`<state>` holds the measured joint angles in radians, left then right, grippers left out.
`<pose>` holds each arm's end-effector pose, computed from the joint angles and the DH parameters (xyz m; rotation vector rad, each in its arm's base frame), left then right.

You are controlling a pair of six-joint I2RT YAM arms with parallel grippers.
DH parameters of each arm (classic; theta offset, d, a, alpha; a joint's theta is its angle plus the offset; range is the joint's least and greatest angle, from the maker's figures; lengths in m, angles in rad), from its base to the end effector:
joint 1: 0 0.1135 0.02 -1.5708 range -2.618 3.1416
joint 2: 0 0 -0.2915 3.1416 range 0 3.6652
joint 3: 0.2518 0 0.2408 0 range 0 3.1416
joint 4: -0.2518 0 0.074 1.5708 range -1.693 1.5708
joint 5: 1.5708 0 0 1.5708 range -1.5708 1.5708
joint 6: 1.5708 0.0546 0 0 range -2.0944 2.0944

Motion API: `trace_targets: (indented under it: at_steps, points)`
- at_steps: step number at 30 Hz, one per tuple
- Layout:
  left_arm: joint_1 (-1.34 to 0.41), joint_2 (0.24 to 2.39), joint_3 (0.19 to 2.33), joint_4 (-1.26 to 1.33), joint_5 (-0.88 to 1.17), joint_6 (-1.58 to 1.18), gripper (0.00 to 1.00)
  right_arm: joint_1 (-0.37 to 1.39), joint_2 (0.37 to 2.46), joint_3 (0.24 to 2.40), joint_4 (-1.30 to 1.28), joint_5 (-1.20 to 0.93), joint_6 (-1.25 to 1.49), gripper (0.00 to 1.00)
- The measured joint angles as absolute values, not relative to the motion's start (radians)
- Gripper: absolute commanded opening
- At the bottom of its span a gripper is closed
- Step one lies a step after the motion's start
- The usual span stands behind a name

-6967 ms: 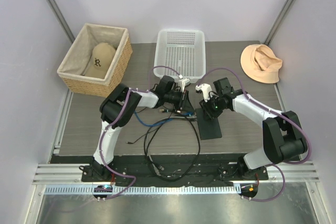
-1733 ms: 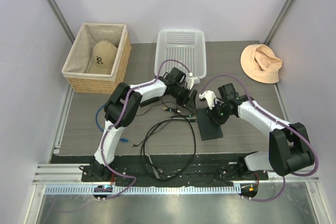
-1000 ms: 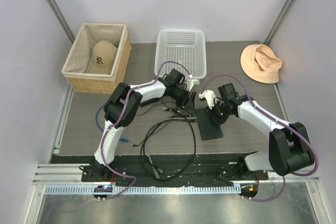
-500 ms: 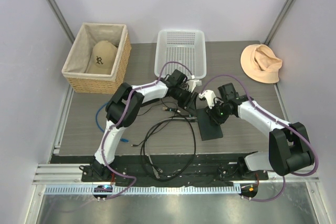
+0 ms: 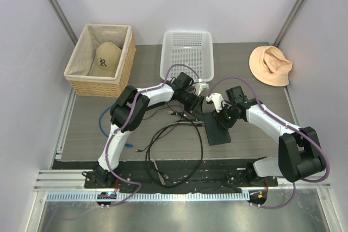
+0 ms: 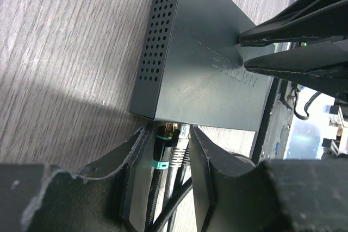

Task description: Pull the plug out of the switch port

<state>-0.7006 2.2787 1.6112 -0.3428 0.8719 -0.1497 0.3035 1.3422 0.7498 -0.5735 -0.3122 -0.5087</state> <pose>0.3460 -0.3465 0.1453 1.0567 2.4397 -1.4311 0.2150 0.0849 0.2012 -1.1407 2.4333 0.3640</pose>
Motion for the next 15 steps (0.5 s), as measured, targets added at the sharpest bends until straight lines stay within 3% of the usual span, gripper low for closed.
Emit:
trace_targets:
  at_steps: [3,15]
  points:
    - [-0.699,2.282,1.614,-0.345,0.88,-0.149,0.38,0.303,1.342,0.749,-0.571,-0.312,-0.508,0.32]
    - [-0.679,2.309,1.629,-0.342,0.92,-0.146,0.19,0.303,1.342,0.746,-0.557,-0.313,-0.501,0.33]
